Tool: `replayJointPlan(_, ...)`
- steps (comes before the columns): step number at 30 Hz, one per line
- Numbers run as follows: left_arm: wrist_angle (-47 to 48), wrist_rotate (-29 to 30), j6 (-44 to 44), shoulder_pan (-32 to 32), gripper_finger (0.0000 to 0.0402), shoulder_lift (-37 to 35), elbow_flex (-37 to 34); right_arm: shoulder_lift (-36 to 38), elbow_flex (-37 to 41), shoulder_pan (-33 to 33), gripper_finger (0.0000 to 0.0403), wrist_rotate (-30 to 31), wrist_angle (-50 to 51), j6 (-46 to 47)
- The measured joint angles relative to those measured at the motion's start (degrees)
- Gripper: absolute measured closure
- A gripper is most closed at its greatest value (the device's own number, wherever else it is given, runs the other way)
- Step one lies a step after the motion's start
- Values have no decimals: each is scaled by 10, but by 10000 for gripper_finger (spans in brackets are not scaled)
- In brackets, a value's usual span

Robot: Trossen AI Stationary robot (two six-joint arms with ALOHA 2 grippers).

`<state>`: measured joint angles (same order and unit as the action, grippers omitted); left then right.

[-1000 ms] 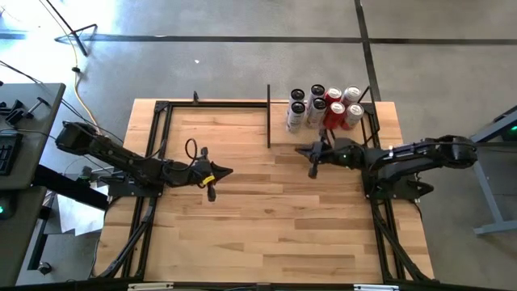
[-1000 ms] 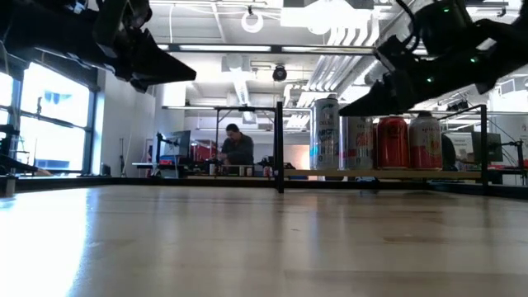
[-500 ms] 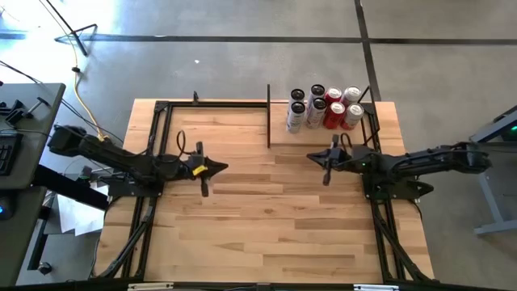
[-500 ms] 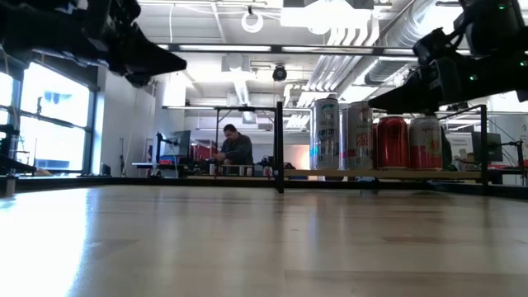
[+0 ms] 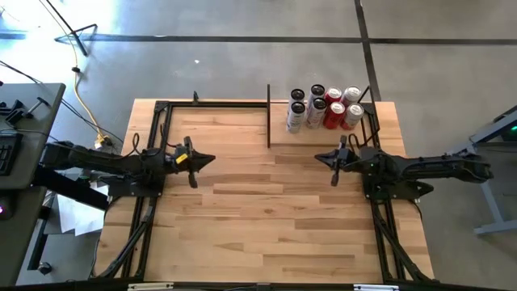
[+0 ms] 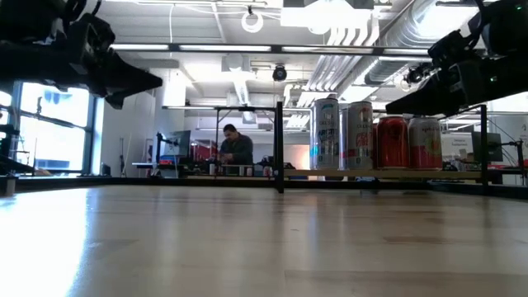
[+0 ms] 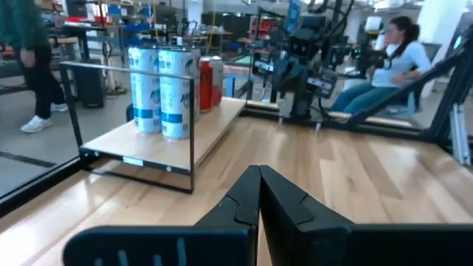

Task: Place canned beverage on shelf
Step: Return to Home Position

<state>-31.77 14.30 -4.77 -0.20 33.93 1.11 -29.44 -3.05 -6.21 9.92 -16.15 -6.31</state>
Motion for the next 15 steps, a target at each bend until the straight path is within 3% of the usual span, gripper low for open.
replayJointPlan(15, 166, -37, 33, 62, 401, -173, -4, 210, 24, -24, 403, -9, 138, 24)
